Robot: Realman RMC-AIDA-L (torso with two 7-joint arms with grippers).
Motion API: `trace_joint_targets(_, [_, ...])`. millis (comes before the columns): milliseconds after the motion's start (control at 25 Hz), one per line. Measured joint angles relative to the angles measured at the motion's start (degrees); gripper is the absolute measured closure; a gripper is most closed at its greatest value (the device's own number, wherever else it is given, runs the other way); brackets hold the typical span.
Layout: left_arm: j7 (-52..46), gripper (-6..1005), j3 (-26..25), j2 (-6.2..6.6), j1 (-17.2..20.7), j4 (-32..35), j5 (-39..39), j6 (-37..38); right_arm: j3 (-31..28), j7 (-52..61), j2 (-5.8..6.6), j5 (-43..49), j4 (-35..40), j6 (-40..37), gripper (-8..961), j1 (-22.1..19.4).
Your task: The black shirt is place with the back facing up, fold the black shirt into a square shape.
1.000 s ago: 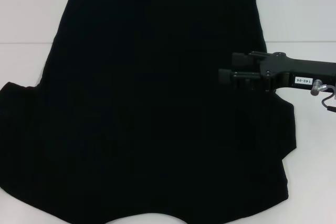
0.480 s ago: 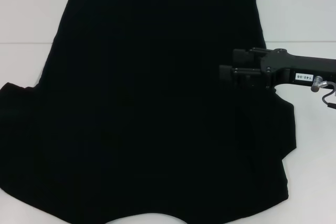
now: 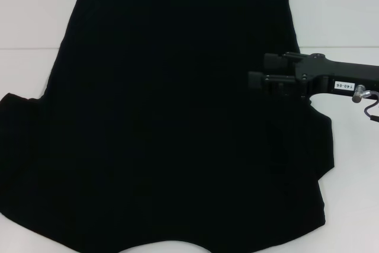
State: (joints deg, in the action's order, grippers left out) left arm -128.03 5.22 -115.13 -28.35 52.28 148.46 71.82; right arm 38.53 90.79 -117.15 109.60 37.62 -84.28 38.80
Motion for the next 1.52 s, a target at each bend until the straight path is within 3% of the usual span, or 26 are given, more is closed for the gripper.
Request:
trace_joint_targets(200, [2.8,999,3.7,-0.19,-2.17,-0.4,-5.73,4.83,-0.04,-0.06,0.04,-0.01,0.0,-0.01,102,-0.37])
trace_joint_targets(400, [5.66,999,16.01,-3.14,-5.96,-0.63,-12.25,6.34,-0.05,-0.09,0.23,-0.01,-0.02,-0.28,102,-0.91])
trace_joint_targets(520, [7.93,999,21.77,-5.33,-7.55,-0.76,-13.18,5.88,-0.44,-0.09,0.25,-0.1,-0.02,-0.61,102,-1.19])
trace_joint_targets(600, [8.54,975,24.13,-6.14,-8.32,-1.2,-13.07,5.64,-0.79,-0.03,0.29,-0.16,-0.07,-0.89,102,-1.44])
trace_joint_targets(800, [9.17,917,25.63,-6.27,-7.81,-1.86,-15.64,5.63,-1.77,0.01,0.5,-0.45,0.09,-1.64,103,-1.78])
trace_joint_targets(1080, [13.4,783,25.48,-5.13,-4.07,-1.53,-26.22,8.71,-2.85,1.04,1.1,-0.78,0.08,-1.23,102,-1.84])
trace_joint_targets(1160, [16.68,740,25.45,-4.87,-3.21,-1.8,-29.82,12.11,-3.5,4.13,1.84,-0.7,0.12,-0.32,102,-1.83])
trace_joint_targets(1360, [31.14,595,26.04,-4.57,-2.95,-6.96,-34.84,20.11,-2.93,19.32,6.64,1.59,-0.08,3.38,103,-1.73])
trace_joint_targets(1520, [40.8,436,29.35,-5.43,-3.48,-10.19,-34.91,21.05,-2.56,32.5,10.1,9.1,0.15,3.72,103,-0.95])
